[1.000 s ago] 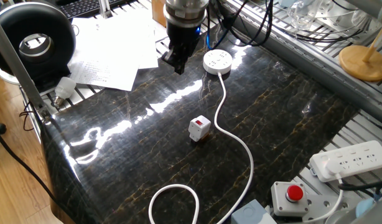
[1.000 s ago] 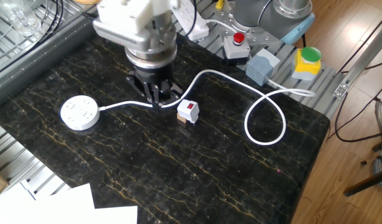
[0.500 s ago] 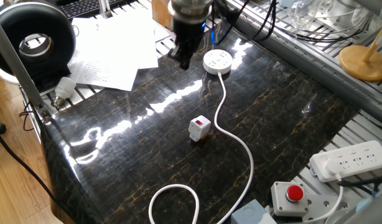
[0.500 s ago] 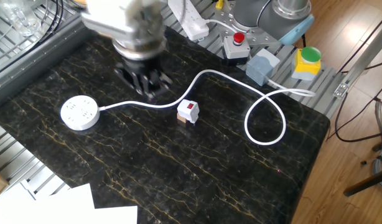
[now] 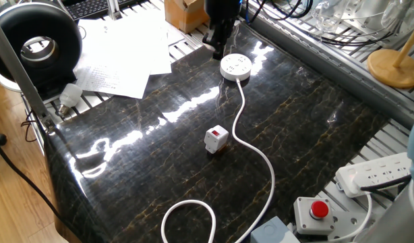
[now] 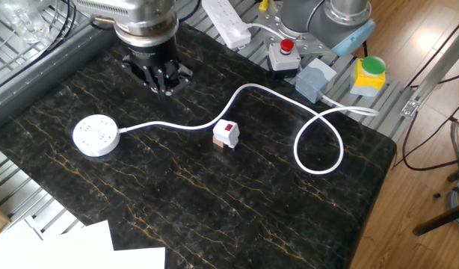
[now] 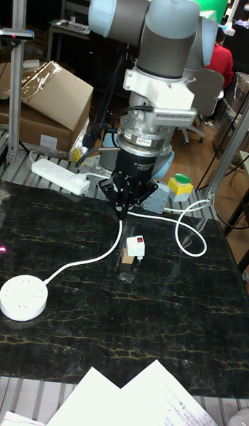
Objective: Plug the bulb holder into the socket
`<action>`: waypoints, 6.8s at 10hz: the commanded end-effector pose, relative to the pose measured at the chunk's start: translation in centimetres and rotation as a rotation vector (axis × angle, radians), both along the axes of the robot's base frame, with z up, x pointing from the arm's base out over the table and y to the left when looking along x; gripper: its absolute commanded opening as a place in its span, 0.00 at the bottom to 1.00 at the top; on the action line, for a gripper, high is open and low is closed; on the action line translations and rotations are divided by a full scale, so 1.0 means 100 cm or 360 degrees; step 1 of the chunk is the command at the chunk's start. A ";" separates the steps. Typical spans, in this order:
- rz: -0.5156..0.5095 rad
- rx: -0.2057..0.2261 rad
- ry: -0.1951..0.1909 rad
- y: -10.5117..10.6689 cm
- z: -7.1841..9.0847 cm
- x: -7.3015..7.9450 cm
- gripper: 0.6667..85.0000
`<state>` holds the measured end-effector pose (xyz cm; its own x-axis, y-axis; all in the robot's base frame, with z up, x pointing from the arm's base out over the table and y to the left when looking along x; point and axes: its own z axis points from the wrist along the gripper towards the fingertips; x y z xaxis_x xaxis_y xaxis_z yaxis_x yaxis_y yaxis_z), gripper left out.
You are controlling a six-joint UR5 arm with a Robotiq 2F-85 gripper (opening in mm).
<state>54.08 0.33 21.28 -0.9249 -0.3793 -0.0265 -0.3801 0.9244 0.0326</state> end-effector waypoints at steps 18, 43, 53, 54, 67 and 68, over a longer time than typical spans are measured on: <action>0.0010 -0.0014 -0.0180 0.024 -0.060 0.045 0.00; 0.0256 0.0018 -0.0181 0.058 -0.052 0.030 0.92; 0.0658 -0.0151 -0.0129 0.036 -0.046 0.023 0.00; 0.0636 -0.0150 -0.0127 0.036 -0.048 0.023 0.00; 0.0113 -0.0154 -0.0225 0.027 -0.077 0.115 0.00; 0.0114 -0.0158 -0.0225 0.025 -0.078 0.119 0.00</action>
